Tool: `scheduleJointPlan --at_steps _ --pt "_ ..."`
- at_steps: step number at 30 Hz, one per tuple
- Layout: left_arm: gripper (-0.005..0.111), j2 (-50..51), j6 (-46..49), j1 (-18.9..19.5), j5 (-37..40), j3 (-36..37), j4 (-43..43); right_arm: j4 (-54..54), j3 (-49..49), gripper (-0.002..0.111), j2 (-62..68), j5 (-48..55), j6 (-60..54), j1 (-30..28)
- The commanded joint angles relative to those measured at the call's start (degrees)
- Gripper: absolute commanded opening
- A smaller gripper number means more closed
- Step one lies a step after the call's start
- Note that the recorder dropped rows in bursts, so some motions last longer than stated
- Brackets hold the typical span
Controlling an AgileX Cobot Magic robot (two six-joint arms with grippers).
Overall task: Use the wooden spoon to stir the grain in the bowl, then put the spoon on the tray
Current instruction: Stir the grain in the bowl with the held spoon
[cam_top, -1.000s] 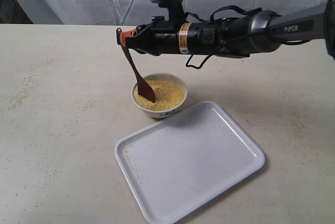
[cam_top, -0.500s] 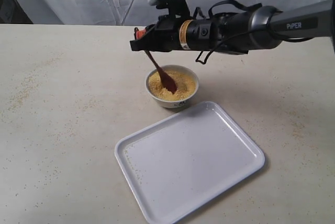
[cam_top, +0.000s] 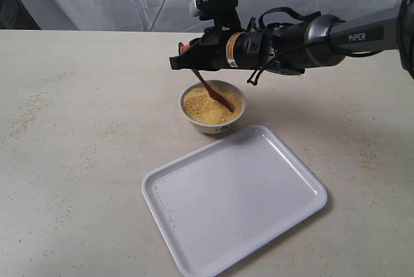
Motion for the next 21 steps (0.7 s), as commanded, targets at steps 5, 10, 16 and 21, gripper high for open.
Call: scheduleJointPlan --at_steps 5,10,16,21 --pt "0.000 -0.28 -0.21 0.04 -0.21 0.21 -0.02 3.36 -0.17 0.003 -5.32 2.37 -3.80 -0.31" --pt "0.000 -0.28 -0.21 0.04 -0.21 0.21 -0.02 3.52 -0.17 0.003 -0.84 4.23 -7.40 -0.31" --pt "0.000 -0.28 -0.21 0.04 -0.21 0.21 -0.02 6.30 -0.17 0.003 -3.57 -2.16 -4.00 0.40" --pt "0.000 -0.28 -0.21 0.04 -0.21 0.21 -0.02 6.04 -0.17 0.003 -4.39 -2.68 -4.12 2.29"
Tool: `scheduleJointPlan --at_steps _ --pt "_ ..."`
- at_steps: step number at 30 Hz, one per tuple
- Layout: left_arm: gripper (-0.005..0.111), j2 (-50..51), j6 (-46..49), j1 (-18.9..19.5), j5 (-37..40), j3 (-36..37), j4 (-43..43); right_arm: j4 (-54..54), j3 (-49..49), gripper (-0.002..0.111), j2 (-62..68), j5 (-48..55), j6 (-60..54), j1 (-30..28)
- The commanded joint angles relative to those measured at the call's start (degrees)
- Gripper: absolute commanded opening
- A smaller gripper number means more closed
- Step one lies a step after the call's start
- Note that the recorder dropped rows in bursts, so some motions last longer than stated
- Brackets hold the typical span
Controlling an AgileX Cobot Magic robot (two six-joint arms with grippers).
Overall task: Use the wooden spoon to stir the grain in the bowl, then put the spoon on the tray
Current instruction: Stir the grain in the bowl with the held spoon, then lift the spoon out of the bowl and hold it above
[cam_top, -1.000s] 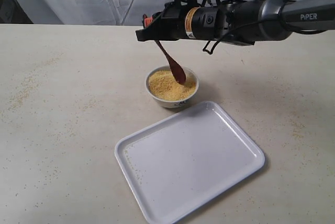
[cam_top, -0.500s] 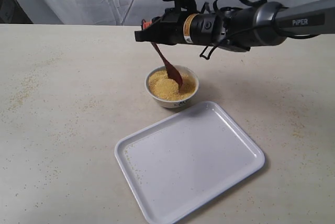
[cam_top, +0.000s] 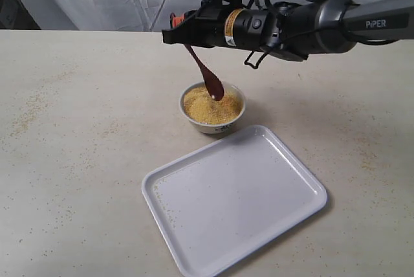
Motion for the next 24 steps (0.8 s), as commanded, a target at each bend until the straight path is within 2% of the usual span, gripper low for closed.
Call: scheduleJointPlan --at_steps 1,6,9,12,19,24 --pt "0.000 -0.28 -0.21 0.04 -0.21 0.21 -0.02 0.11 -0.17 0.003 0.81 -0.74 -0.31 2.69" --pt "0.000 -0.28 -0.21 0.04 -0.21 0.21 -0.02 0.81 -0.17 0.003 4.41 2.58 -5.82 4.31" --pt "0.000 -0.28 -0.21 0.04 -0.21 0.21 -0.02 6.24 -0.17 0.003 5.39 5.79 -8.48 3.77" --pt "0.000 -0.28 -0.21 0.04 -0.21 0.21 -0.02 9.33 -0.46 0.003 4.45 4.74 -9.24 2.97" --pt "0.000 -0.28 -0.21 0.04 -0.21 0.21 -0.02 9.33 -5.60 0.003 1.47 9.18 -14.25 2.02" --pt "0.000 -0.28 -0.21 0.04 -0.21 0.21 -0.02 9.33 -7.14 0.003 4.49 11.33 -14.63 1.99"
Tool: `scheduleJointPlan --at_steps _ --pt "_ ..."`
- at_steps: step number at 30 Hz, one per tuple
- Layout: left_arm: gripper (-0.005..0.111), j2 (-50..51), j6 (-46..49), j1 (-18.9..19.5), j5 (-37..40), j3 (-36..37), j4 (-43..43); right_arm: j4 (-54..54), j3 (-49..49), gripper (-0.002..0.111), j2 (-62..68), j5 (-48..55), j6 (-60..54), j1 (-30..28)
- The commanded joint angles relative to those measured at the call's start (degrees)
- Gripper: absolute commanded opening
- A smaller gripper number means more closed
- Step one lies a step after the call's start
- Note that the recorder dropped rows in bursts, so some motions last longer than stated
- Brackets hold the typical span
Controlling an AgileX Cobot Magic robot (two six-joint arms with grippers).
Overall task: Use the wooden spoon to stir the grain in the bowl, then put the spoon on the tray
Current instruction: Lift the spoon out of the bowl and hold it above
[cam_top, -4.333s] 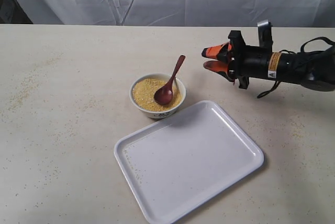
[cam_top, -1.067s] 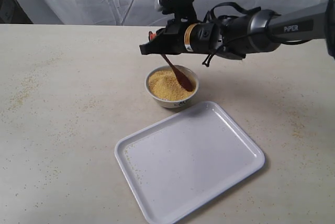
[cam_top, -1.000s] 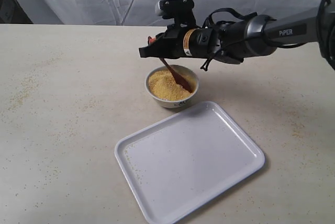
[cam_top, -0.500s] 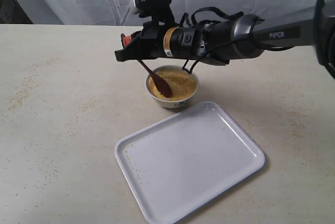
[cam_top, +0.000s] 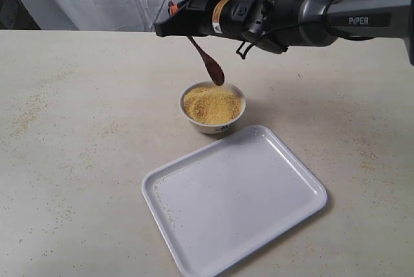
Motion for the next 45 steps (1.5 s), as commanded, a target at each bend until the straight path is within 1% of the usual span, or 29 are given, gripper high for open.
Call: scheduleJointPlan --at_steps 1,7,11,14,21,25,29,32,38,45 --pt "0.000 -0.28 -0.21 0.04 -0.21 0.21 -0.02 0.17 -0.51 0.003 3.48 2.23 -1.00 -0.33" --pt "0.000 -0.28 -0.21 0.04 -0.21 0.21 -0.02 0.06 -0.40 0.003 6.15 2.45 3.83 0.81" --pt "0.000 -0.28 -0.21 0.04 -0.21 0.21 -0.02 -0.65 -0.40 0.003 3.34 2.20 3.62 2.10" --pt "0.000 -0.28 -0.21 0.04 -0.21 0.21 -0.02 -3.64 -0.40 0.003 1.32 2.32 3.24 2.10" --pt "0.000 -0.28 -0.21 0.04 -0.21 0.21 -0.02 -4.60 -0.40 0.003 3.61 8.24 1.80 1.30" --pt "0.000 -0.28 -0.21 0.04 -0.21 0.21 -0.02 -2.92 -0.40 0.003 6.77 7.20 4.18 1.68" --pt "0.000 -0.28 -0.21 0.04 -0.21 0.21 -0.02 -1.43 -0.40 0.003 6.06 4.33 5.64 2.95" --pt "0.000 -0.28 -0.19 0.04 -0.21 0.21 0.14 -1.75 -0.40 0.003 3.57 3.52 3.43 3.05" --pt "0.000 -0.28 -0.19 0.04 -0.21 0.21 0.14 -1.75 -0.40 0.003 1.13 7.19 -2.07 2.30" --pt "0.000 -0.28 -0.19 0.04 -0.21 0.21 0.14 -1.57 -0.40 0.003 6.52 6.78 -1.80 1.95"
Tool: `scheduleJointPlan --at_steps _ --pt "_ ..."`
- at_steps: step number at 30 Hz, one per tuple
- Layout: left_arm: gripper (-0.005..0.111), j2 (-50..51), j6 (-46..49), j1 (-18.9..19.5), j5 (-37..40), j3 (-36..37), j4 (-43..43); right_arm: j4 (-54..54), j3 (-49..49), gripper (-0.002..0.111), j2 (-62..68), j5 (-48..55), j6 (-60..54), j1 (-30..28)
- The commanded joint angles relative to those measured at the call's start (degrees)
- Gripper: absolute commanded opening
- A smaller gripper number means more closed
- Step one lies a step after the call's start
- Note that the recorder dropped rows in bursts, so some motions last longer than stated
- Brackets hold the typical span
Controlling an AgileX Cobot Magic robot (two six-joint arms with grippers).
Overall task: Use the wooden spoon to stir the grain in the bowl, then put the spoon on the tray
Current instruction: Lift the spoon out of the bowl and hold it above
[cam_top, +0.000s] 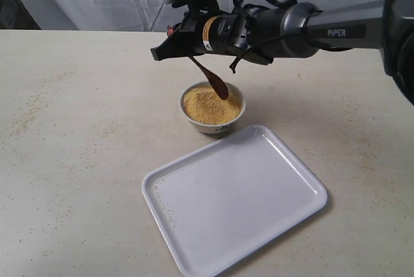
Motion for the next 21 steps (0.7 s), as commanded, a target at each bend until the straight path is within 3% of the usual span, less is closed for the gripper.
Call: scheduleJointPlan --at_steps 1,14,21 --pt "0.000 -0.28 -0.19 0.04 -0.21 0.21 0.14 0.93 0.19 0.003 3.97 -0.49 1.23 -0.07" --pt "0.000 -0.28 -0.19 0.04 -0.21 0.21 0.14 2.85 0.19 0.003 -2.76 0.39 0.78 0.72" --pt "0.000 -0.28 -0.19 0.04 -0.21 0.21 0.14 4.55 0.19 0.003 -9.13 16.47 1.16 0.72"
